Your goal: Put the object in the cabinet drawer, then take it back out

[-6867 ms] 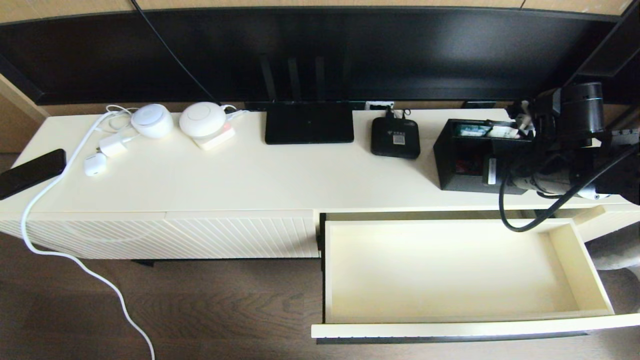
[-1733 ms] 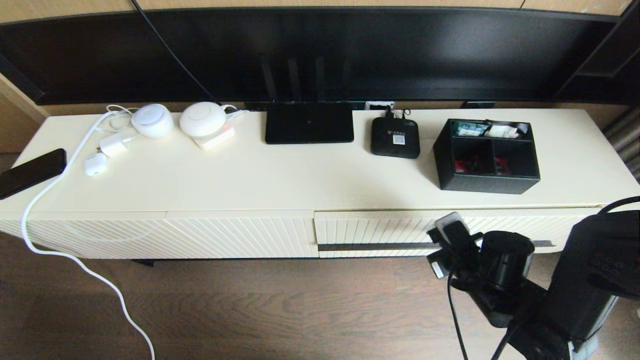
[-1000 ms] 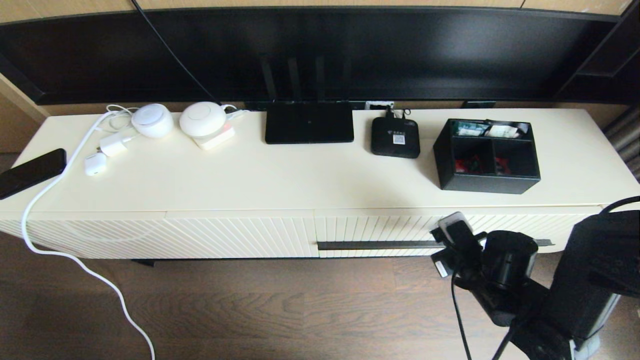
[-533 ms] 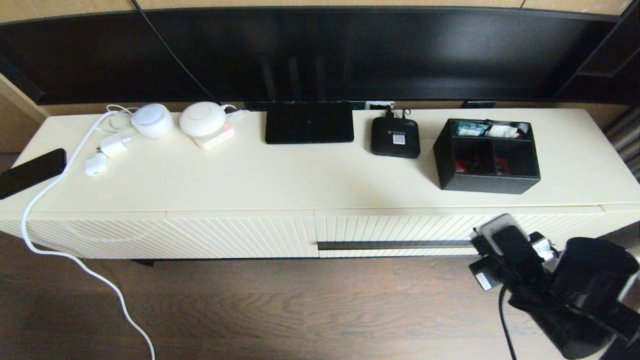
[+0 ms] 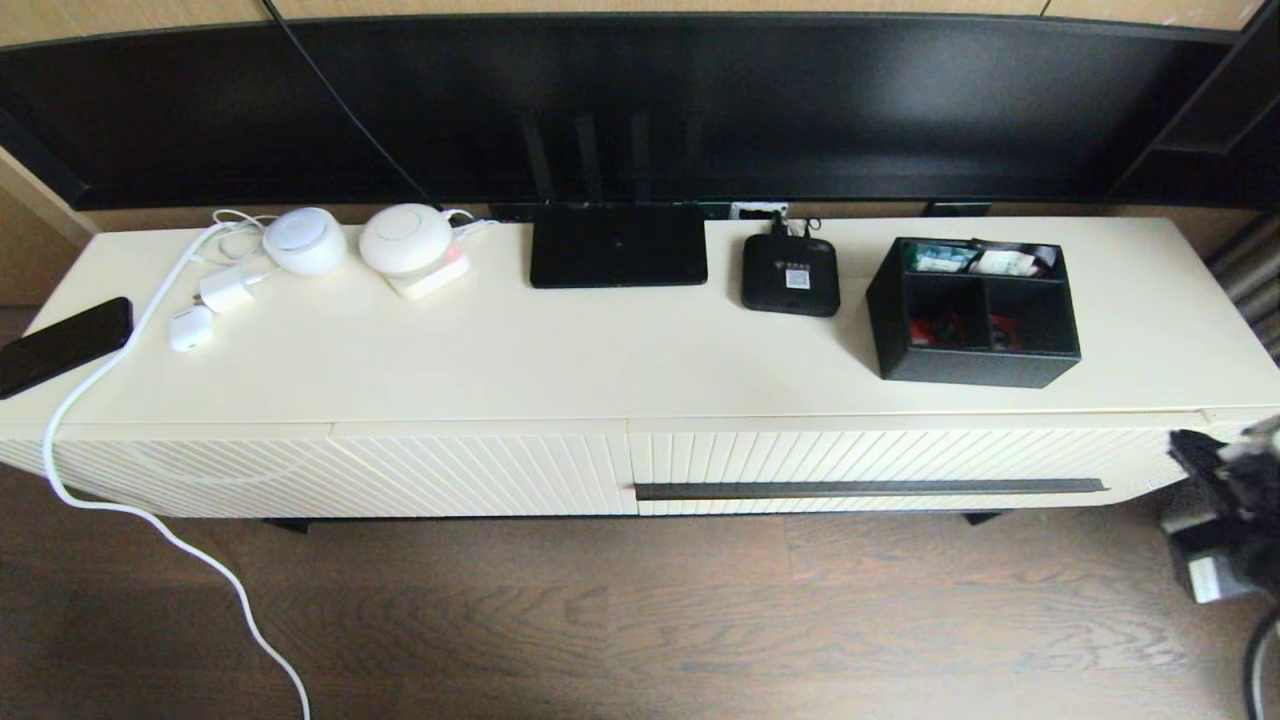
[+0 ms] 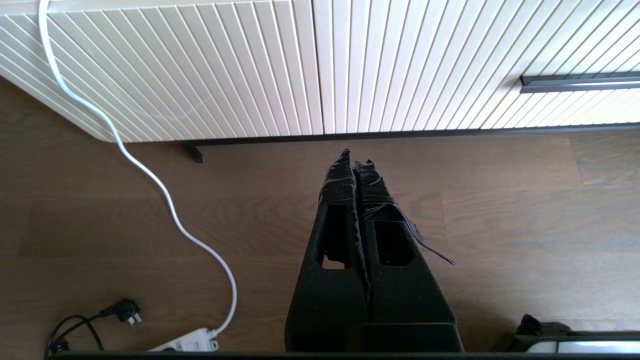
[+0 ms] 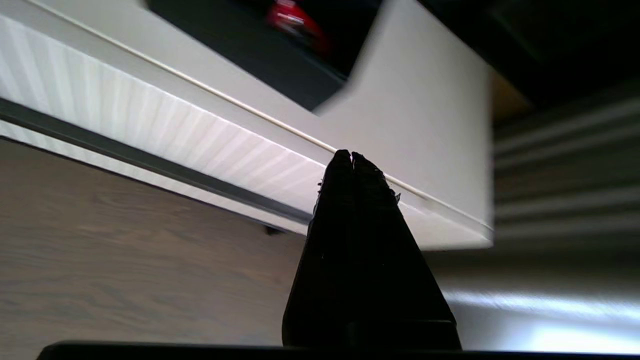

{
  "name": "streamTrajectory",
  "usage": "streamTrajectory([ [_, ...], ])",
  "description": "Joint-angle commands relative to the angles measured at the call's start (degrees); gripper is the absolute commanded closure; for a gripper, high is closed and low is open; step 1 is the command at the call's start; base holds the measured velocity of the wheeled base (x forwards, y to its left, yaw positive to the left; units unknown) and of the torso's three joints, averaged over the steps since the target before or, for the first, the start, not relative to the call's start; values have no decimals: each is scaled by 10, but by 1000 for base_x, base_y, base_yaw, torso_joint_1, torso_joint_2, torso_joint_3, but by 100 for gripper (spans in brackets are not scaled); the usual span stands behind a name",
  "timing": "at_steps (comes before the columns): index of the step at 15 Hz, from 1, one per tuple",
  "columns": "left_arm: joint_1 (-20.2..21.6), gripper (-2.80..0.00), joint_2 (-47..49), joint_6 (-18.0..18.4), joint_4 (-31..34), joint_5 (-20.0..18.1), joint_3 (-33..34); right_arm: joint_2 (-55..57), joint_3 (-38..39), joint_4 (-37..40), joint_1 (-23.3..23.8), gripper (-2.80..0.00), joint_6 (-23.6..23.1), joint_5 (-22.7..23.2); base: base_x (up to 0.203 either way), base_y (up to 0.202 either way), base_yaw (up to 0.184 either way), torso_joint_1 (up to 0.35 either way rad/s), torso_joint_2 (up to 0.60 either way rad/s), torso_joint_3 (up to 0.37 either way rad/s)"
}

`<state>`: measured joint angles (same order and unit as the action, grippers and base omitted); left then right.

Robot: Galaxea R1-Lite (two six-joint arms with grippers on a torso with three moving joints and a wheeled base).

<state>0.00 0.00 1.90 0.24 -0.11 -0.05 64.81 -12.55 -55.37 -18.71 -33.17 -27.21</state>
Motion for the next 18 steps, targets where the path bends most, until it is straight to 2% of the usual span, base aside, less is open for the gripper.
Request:
streamTrajectory([
  [1, 0, 0, 1, 0, 0, 0, 0, -198, -17, 172, 51, 0, 7, -3, 0, 0, 0, 0, 0, 0],
  [4, 0, 0, 1, 0, -1, 0, 0, -359, -40, 421, 118, 0, 114, 4, 0, 0, 0, 0, 0, 0],
  [6, 0, 0, 0, 0, 0, 0, 0, -451, -37, 542, 139, 0, 166, 28, 0, 0, 0, 0, 0, 0],
  [7, 0, 0, 1, 0, 0, 0, 0, -479, -30, 580, 146, 0, 194, 43, 0, 0, 0, 0, 0, 0],
  [9, 0, 0, 1, 0, -1, 0, 0, -495, -17, 600, 161, 0, 324, 69, 0, 0, 0, 0, 0, 0],
  [10, 0, 0, 1, 0, -1, 0, 0, -503, -13, 612, 178, 0, 345, 110, 0, 0, 0, 0, 0, 0],
  [12, 0, 0, 1, 0, 0, 0, 0, -551, -3, 642, 187, 0, 331, 189, 0, 0, 0, 0, 0, 0],
  [15, 0, 0, 1, 0, 0, 0, 0, -644, 15, 691, 189, 0, 286, 255, 0, 0, 0, 0, 0, 0],
  [16, 0, 0, 1, 0, -1, 0, 0, -648, 30, 670, 188, 0, 290, 259, 0, 0, 0, 0, 0, 0],
  [17, 0, 0, 1, 0, 0, 0, 0, -648, 46, 624, 189, 0, 319, 263, 0, 0, 0, 0, 0, 0],
  [18, 0, 0, 1, 0, 0, 0, 0, -648, 65, 609, 189, 0, 336, 265, 0, 0, 0, 0, 0, 0],
])
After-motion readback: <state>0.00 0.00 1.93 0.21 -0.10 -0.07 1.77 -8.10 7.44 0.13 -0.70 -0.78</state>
